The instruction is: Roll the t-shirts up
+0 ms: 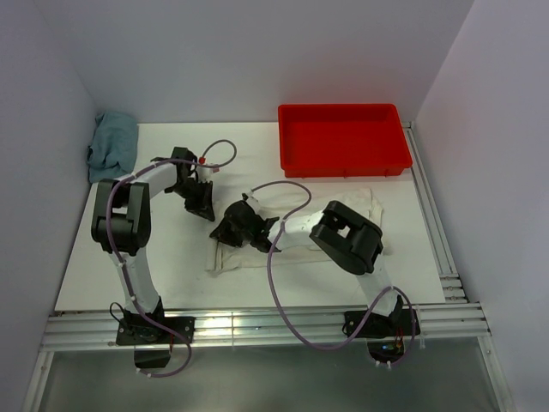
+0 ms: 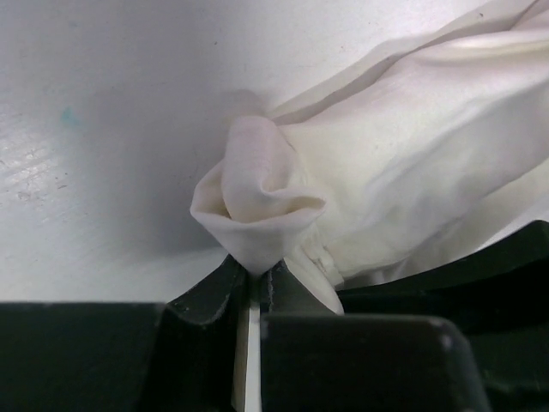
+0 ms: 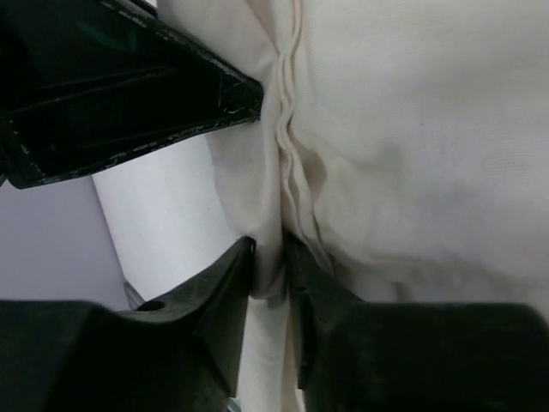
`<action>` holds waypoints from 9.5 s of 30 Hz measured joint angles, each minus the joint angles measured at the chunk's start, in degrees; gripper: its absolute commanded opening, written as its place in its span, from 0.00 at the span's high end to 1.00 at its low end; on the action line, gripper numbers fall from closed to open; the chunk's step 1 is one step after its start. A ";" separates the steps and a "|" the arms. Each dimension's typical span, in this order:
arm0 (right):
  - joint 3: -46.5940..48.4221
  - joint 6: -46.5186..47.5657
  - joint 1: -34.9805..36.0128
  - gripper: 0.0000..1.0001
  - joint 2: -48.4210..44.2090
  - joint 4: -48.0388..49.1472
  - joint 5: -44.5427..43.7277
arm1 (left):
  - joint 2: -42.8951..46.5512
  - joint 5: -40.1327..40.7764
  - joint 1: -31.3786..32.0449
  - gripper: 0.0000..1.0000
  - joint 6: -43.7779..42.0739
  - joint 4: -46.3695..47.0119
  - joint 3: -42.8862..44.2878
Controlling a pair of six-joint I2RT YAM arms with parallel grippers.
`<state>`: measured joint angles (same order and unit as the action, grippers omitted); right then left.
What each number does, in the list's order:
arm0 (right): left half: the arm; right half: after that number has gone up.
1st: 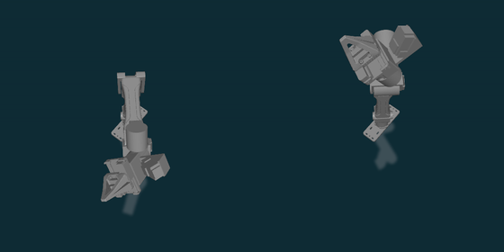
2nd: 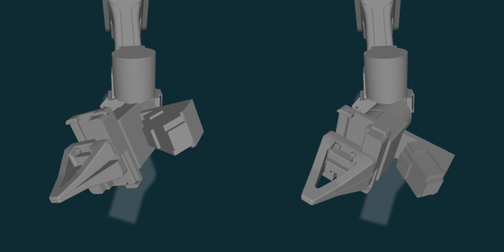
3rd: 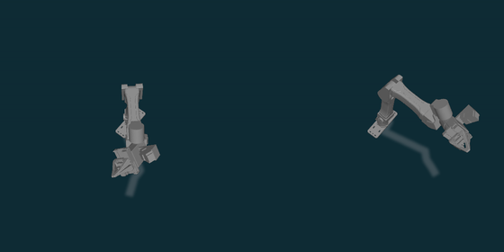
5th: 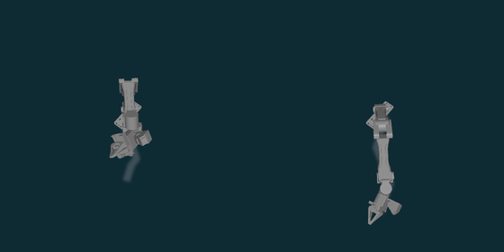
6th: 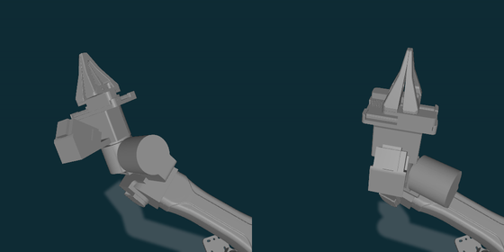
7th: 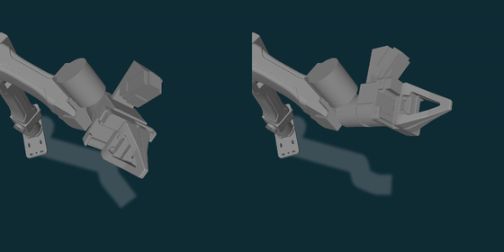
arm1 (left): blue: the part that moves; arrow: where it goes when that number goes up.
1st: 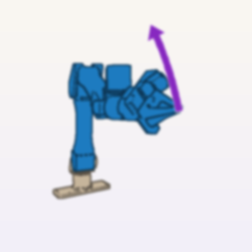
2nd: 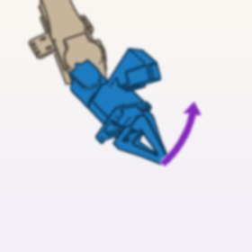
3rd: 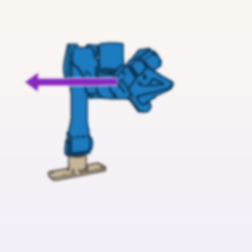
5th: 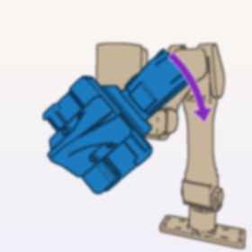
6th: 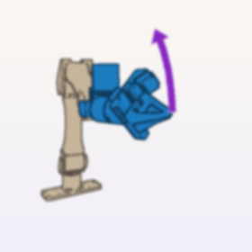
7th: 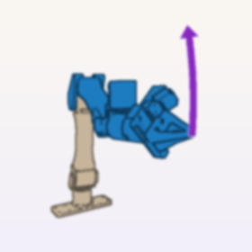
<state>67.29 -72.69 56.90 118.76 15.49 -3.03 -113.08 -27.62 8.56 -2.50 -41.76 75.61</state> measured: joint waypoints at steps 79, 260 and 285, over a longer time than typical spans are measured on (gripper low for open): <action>30.12 13.90 13.03 0.74 -0.66 -43.08 -21.68 | -1.09 9.51 3.91 1.00 0.39 -5.07 4.66; 16.13 5.40 20.35 0.43 -9.75 -49.94 -25.27 | -2.82 18.91 8.20 1.00 4.83 -7.65 9.27; 44.48 17.07 12.87 0.43 15.58 -57.79 -31.69 | -2.84 19.85 8.92 1.00 4.68 -7.52 10.25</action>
<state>111.77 -55.61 69.78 134.34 -42.30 -34.72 -115.92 -7.77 17.47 2.17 -49.28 85.86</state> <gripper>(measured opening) 0.572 0.044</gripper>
